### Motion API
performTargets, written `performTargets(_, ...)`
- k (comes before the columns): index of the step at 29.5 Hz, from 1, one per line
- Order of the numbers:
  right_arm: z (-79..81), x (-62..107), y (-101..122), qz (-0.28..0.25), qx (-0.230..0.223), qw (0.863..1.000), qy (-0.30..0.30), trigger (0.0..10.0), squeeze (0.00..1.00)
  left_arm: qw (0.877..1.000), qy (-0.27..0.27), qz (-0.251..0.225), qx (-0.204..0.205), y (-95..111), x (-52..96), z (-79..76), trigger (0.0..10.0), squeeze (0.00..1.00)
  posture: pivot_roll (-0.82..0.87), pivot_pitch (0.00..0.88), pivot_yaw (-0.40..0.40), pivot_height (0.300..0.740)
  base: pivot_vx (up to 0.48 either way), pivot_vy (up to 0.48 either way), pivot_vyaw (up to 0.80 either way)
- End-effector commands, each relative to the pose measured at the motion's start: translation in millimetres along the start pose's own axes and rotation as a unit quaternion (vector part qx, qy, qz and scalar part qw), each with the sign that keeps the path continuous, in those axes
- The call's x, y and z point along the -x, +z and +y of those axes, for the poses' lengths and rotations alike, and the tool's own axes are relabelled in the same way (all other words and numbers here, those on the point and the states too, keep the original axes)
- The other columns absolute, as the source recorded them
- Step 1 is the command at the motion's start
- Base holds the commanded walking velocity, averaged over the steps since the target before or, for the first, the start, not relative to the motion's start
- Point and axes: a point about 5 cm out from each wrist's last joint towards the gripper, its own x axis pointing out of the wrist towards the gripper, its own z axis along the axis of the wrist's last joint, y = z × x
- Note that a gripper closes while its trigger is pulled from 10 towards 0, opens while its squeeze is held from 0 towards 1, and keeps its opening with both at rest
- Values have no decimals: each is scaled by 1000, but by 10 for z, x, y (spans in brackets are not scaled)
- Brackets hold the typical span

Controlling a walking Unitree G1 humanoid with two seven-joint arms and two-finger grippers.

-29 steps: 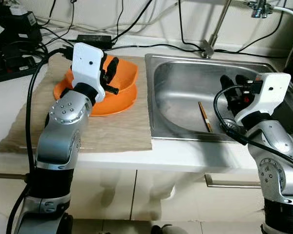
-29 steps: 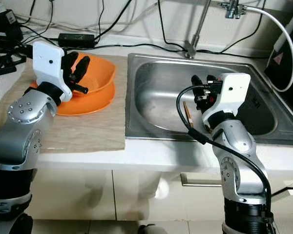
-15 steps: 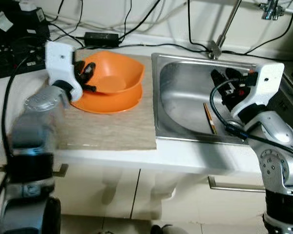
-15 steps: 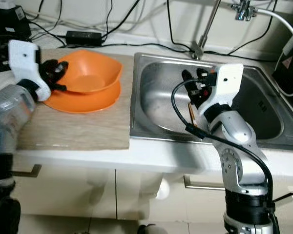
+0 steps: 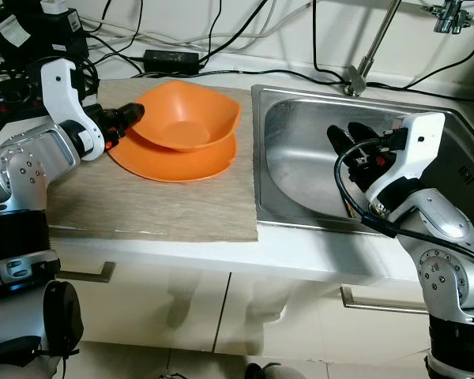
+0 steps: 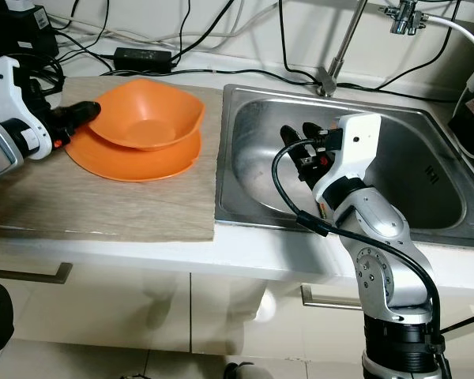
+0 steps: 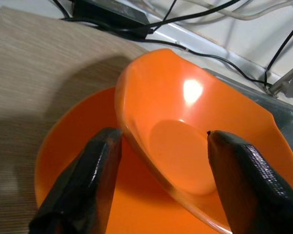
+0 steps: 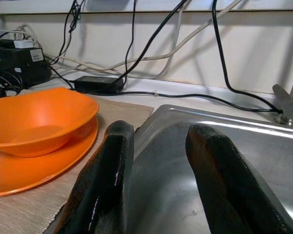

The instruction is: Kitchen organization

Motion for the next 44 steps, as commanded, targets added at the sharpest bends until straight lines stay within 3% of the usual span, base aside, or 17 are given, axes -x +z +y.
performTargets(1,0,36,12,4,1,1000,5,10000,0,1000,-19,7,11,53,-13,-51,10000,1000,1,46,-75,740,0,0,0)
performTargets(9,85,62,-51,26,-5,999,42,10000,0,998,-19,47,40,-53,-51,-51,10000,1000,0,41,-72,740,0,0,0)
performTargets(10,102,70,-60,29,-4,998,49,10000,0,997,-22,44,57,-60,-62,-55,10000,965,0,41,-72,740,0,0,0)
performTargets(11,126,79,-72,32,-5,998,58,10000,0,996,-27,42,75,-71,-75,-60,10000,627,0,41,-71,740,0,0,0)
performTargets(12,149,86,-84,34,-5,997,65,10000,0,995,-23,40,85,-82,-98,-59,10000,129,1,39,-70,740,0,0,0)
performTargets(13,157,86,-88,34,-5,997,66,10000,0,995,-21,40,88,-93,-110,-53,10000,0,0,38,-69,740,0,0,0)
performTargets(14,157,86,-88,34,-5,997,66,10000,0,995,-21,40,88,-93,-110,-53,10000,0,0,38,-69,740,0,0,0)
performTargets(15,167,85,-93,34,-6,997,67,10000,0,994,-19,44,95,-119,-131,-39,8980,0,-1,36,-66,740,0,0,0)
performTargets(16,172,86,-96,34,-7,997,67,10000,0,994,-18,46,100,-133,-142,-33,4353,0,-2,35,-64,740,0,0,0)
performTargets(17,172,86,-96,34,-7,997,67,10000,0,994,-18,46,100,-133,-142,-33,4353,0,-2,35,-64,740,0,0,0)
performTargets(18,175,88,-100,34,-7,997,67,10000,0,993,-14,46,103,-146,-154,-26,2078,0,-2,35,-64,740,0,0,0)
performTargets(19,175,88,-100,34,-7,997,67,10000,0,993,-14,46,103,-146,-154,-26,2078,0,-2,35,-64,740,0,0,0)
performTargets(20,177,94,-107,35,-7,997,67,10000,0,993,-11,48,110,-163,-168,-21,0,0,-4,32,-62,740,0,0,0)
performTargets(28,168,125,-129,37,-2,997,62,10000,0,988,-7,61,138,-278,-248,-38,0,0,-12,20,-57,740,0,0,0)
performTargets(44,154,129,-126,35,5,998,53,10000,0,987,-10,60,147,-317,-308,-92,0,0,-15,16,-55,740,0,0,0)
